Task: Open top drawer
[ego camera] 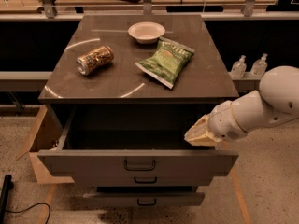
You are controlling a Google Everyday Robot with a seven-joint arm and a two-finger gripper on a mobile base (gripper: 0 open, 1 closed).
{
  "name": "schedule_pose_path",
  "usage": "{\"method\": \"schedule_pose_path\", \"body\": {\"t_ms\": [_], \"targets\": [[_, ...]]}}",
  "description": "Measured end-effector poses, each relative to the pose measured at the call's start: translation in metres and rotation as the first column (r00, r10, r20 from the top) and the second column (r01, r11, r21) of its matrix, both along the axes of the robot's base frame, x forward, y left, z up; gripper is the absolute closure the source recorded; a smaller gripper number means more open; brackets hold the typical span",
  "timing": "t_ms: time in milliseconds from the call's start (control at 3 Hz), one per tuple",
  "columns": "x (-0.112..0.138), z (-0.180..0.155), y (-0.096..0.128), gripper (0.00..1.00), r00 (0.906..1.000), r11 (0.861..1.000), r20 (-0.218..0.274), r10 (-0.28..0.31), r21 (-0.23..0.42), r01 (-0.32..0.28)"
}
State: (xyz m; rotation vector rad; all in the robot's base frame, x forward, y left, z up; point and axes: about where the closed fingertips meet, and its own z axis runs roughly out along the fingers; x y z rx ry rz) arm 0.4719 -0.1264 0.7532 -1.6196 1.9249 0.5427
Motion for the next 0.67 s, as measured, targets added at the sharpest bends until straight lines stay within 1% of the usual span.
{"method": "schedule_pose_path", "body": {"t_ms": [333, 667], "targets": [[0.021, -0.018, 0.005, 1.00, 0.9997, 1.000, 0.023, -0.003, -0.018, 0.003], [0.039, -0.040, 0.012, 1.00, 0.9995, 0.999, 0.030, 0.008, -0.038, -0.007]]}}
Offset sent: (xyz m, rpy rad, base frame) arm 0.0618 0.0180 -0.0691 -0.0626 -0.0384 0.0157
